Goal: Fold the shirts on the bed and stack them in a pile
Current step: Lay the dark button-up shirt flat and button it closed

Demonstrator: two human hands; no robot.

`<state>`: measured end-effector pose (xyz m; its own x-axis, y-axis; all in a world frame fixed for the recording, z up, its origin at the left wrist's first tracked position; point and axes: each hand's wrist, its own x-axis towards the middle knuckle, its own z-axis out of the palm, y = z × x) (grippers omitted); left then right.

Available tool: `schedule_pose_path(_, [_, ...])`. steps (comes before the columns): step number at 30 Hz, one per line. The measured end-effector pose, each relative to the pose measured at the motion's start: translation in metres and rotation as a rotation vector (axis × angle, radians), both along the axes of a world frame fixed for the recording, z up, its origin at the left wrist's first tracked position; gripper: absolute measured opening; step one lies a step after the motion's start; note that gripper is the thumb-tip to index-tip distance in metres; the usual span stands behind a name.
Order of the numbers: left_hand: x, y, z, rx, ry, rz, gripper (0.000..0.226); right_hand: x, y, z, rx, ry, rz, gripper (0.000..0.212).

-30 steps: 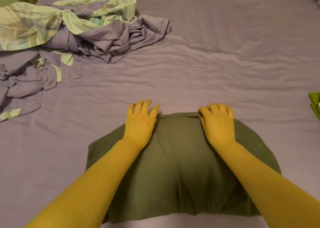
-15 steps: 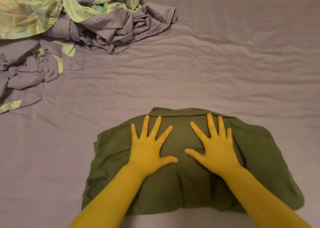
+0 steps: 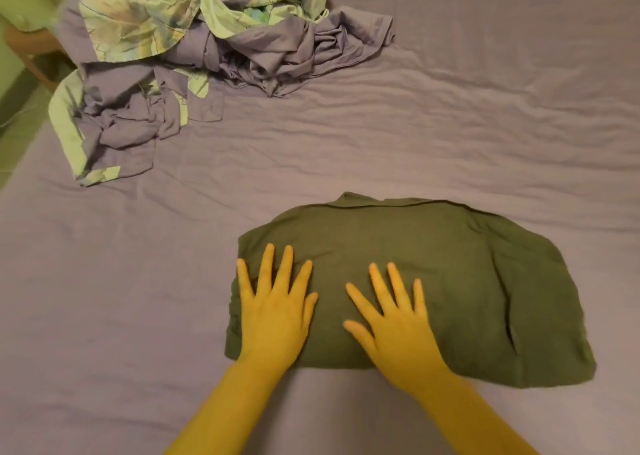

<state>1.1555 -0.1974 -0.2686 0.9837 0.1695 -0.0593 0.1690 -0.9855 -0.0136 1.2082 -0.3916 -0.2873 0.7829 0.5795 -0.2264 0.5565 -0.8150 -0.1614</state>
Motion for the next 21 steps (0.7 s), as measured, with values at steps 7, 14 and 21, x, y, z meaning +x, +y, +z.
schedule_pose_path(7, [-0.055, 0.013, -0.004, -0.450, -0.073, 0.459, 0.072, -0.024, -0.001, -0.017, -0.082, 0.040, -0.036, 0.063])
schedule_pose_path(14, [-0.036, 0.026, 0.020, -1.297, -0.075, 1.045, 0.095, -0.042, 0.009, -0.015, -0.094, 0.091, -0.032, 0.061])
schedule_pose_path(21, [-0.004, 0.027, 0.044, -1.294, -0.086, 0.898, 0.059, -0.026, 0.019, -0.008, -0.114, 0.196, -0.130, 0.064])
